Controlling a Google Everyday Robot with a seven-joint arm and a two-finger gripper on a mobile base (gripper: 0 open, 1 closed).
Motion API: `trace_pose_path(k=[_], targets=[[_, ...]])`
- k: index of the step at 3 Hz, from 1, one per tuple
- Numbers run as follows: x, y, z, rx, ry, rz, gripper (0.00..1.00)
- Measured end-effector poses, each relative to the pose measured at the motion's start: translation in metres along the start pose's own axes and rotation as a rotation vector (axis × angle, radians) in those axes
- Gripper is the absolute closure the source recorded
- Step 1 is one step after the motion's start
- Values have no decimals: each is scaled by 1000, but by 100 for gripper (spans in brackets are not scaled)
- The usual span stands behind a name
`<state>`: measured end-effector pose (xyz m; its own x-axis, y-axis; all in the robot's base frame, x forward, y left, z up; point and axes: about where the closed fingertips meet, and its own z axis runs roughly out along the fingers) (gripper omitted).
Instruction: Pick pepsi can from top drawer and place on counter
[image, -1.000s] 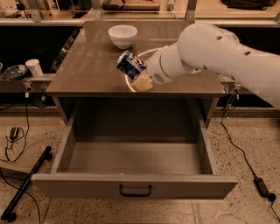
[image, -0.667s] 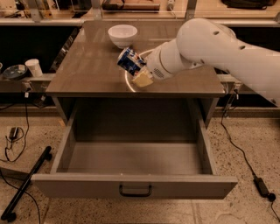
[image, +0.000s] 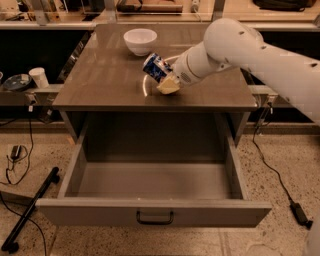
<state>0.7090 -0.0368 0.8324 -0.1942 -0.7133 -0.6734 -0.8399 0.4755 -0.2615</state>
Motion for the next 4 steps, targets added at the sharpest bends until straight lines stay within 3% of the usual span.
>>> trace_pose_path(k=[1, 4], targets=[[-3, -1, -3, 0, 0, 0, 100], [-3, -1, -3, 0, 0, 0, 29]])
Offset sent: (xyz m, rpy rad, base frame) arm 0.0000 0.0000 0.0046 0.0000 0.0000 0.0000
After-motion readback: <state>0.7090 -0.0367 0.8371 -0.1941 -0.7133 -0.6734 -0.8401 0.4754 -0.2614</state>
